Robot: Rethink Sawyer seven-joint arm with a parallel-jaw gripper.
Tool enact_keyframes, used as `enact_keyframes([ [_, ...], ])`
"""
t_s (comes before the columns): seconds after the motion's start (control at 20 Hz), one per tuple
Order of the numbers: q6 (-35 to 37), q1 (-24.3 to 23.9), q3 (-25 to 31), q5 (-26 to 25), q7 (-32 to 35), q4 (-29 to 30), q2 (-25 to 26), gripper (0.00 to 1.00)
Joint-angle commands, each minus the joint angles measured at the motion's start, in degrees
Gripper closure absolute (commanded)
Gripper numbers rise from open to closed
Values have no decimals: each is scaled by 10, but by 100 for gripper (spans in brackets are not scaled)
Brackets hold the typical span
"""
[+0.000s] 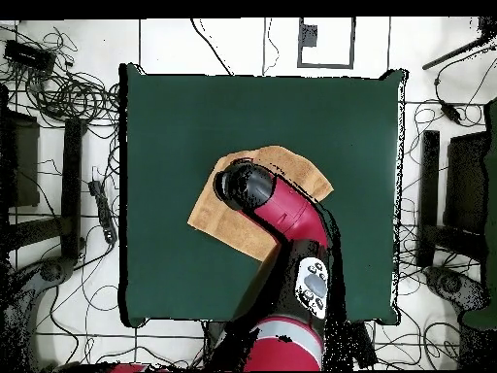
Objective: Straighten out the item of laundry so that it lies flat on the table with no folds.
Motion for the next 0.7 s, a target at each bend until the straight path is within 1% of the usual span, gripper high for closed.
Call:
enact_keyframes([
  [0.05, 17, 17, 81, 43, 137, 57, 23, 0],
  [0.35, 0, 18, 87, 56, 138, 63, 27, 0],
  [0.7, -2, 23, 88, 66, 147, 63, 27, 0],
])
